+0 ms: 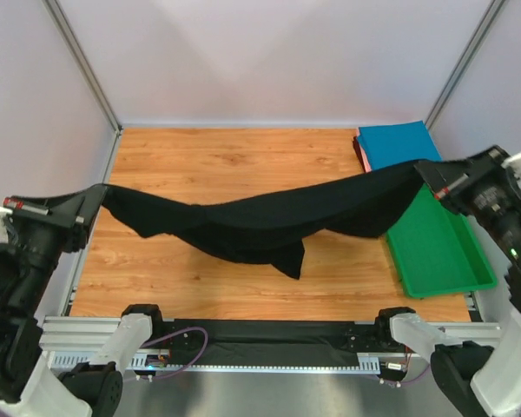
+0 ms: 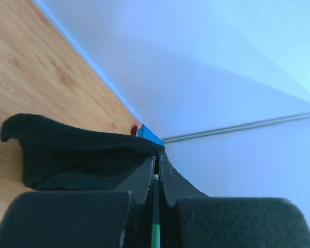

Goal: Fold and stack the t-shirts
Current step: Flatten the tshirt out

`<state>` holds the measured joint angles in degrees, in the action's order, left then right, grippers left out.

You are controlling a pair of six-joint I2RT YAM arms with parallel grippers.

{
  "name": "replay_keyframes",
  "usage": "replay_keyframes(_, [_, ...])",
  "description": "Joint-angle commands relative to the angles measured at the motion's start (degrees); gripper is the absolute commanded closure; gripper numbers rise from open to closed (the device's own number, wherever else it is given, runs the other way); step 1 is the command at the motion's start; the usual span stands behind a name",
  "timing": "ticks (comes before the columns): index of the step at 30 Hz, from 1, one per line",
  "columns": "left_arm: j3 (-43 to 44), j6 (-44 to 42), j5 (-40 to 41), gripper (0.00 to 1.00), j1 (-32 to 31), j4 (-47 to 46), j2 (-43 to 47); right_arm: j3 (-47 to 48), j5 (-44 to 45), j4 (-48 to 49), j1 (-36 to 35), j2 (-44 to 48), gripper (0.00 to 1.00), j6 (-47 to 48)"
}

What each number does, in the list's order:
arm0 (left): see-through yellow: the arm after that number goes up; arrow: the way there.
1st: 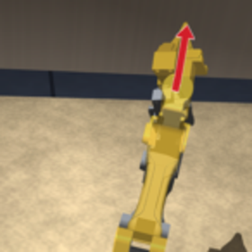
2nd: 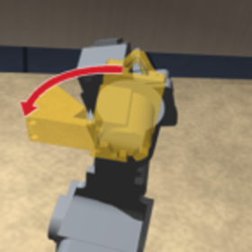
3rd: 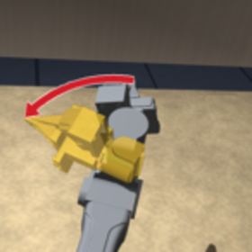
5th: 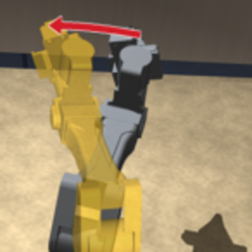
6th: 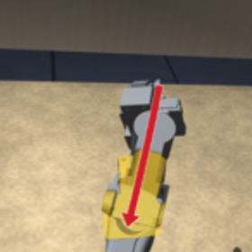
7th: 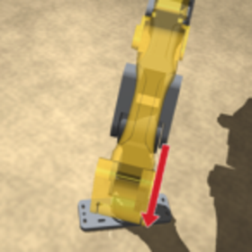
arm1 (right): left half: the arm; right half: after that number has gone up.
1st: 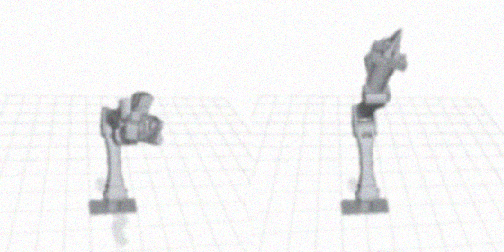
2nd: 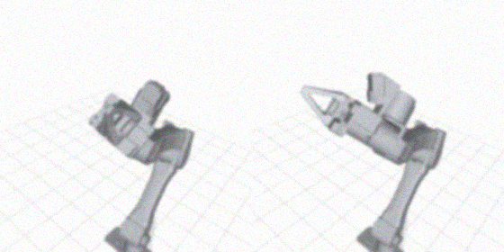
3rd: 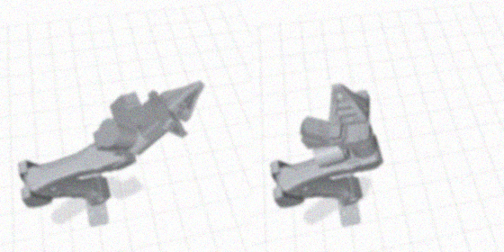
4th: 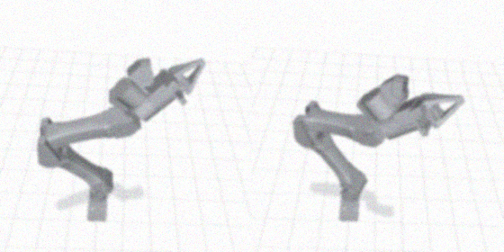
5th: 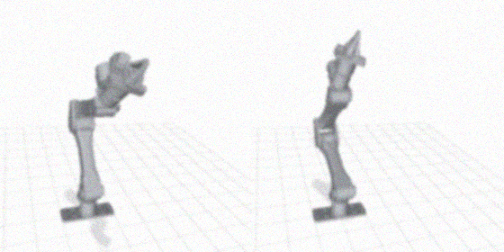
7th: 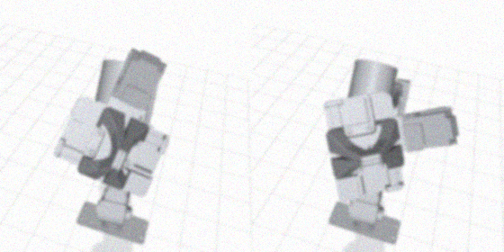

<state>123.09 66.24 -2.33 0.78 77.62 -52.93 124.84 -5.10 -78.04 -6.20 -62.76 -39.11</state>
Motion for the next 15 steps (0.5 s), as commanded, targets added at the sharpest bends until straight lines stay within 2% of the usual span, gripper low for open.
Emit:
replay_keyframes(1, [-1.3,4.3,-2.9,1.0,0.1,15.0,0.2,4.6,-1.5,-8.2,0.0,3.0,1.0,-2.0])
replay_keyframes(6, [4.1,2.0,-1.3,1.0,0.1,16.8,-1.3,5.4,-0.5,-5.5,0.0,7.1,1.0,-2.4])
replay_keyframes(9, [6.1,-1.9,1.1,1.0,0.1,18.2,-4.1,0.6,-1.6,-4.1,0.0,7.0,1.0,-2.5])
replay_keyframes(13, [-1.3,-7.1,6.9,1.0,0.0,11.8,-7.0,-9.6,-3.4,6.8,0.0,4.9,1.0,-4.4])
replay_keyframes(15, [-4.7,-8.9,11.5,1.0,0.0,4.8,-10.2,-11.3,-3.9,15.4,0.0,1.7,1.0,-5.3])
